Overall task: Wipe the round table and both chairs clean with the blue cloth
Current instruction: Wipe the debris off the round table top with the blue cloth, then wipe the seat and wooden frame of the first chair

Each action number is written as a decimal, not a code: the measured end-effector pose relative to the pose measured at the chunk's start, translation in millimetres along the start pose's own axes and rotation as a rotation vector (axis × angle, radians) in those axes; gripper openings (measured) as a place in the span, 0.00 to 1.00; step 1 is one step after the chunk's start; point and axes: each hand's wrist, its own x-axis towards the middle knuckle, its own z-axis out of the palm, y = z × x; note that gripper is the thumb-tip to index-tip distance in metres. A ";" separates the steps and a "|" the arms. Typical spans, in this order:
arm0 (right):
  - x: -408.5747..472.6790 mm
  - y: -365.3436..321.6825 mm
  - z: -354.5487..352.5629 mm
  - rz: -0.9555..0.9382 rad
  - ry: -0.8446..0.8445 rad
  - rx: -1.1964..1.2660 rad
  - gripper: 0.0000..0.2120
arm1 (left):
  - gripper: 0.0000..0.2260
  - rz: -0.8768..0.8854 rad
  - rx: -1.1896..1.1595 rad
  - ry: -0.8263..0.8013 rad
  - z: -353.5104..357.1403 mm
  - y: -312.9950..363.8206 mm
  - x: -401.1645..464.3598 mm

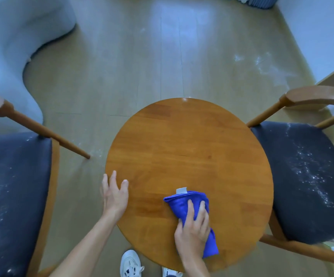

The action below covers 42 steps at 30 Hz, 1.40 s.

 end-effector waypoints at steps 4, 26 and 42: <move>20.3 -57.7 -17.9 -0.165 -0.338 0.512 0.24 | 0.24 -0.015 -0.022 0.001 -4.7 7.2 -22.6; -10.6 -145.8 -153.0 -0.079 -1.095 1.332 0.21 | 0.18 0.104 -0.829 -0.196 -139.3 27.5 -134.2; -197.6 -343.9 -81.4 -0.883 -0.398 0.055 0.33 | 0.16 -0.031 -1.191 -0.092 -323.9 -128.7 -141.3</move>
